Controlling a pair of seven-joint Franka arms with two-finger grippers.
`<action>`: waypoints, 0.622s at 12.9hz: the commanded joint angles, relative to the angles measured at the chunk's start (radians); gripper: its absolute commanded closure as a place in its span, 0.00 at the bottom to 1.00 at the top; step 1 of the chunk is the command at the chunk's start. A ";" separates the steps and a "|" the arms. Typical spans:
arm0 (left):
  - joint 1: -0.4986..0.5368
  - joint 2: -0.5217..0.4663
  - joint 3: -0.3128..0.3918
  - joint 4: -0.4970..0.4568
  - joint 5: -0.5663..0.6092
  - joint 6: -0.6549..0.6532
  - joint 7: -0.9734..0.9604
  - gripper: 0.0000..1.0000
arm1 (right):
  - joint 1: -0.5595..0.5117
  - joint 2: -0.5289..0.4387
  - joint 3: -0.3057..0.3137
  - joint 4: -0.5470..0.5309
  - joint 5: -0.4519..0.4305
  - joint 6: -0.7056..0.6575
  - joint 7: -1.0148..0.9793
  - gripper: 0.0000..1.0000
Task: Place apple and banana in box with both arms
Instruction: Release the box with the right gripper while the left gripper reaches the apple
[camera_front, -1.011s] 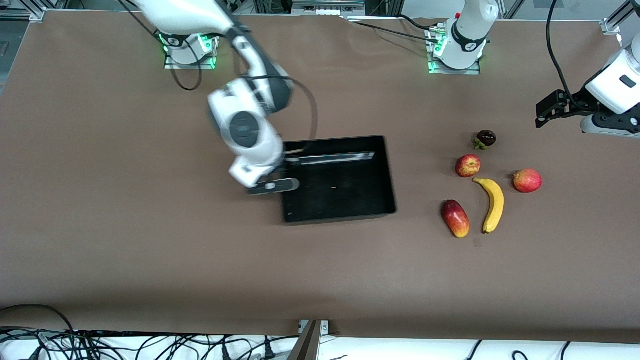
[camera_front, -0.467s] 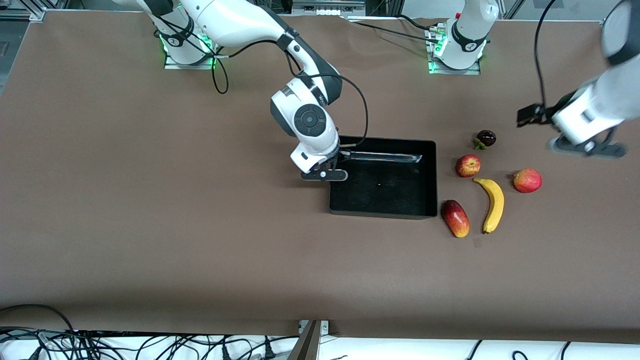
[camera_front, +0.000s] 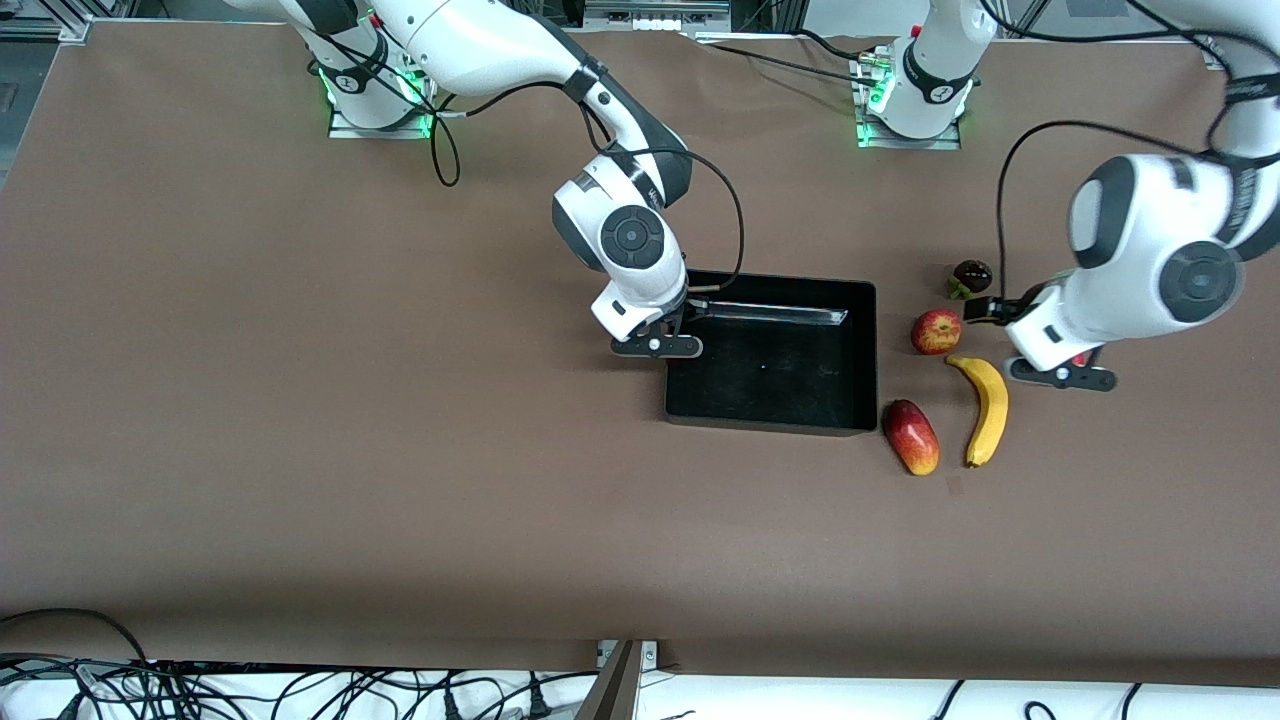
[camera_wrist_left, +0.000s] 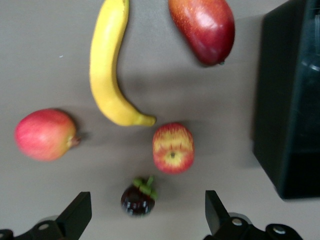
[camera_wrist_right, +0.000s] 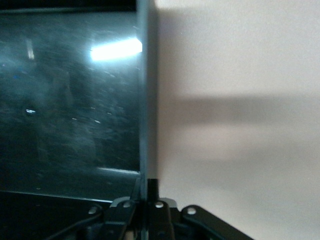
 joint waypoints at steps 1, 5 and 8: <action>0.003 -0.062 -0.003 -0.229 -0.016 0.246 -0.002 0.00 | 0.008 0.006 -0.009 0.033 -0.036 -0.001 -0.004 0.00; -0.009 0.002 -0.030 -0.331 -0.018 0.492 -0.053 0.00 | -0.012 -0.081 -0.061 0.036 -0.041 -0.052 -0.018 0.00; -0.009 0.052 -0.030 -0.383 -0.009 0.625 -0.051 0.00 | -0.015 -0.193 -0.211 0.034 -0.035 -0.161 -0.080 0.00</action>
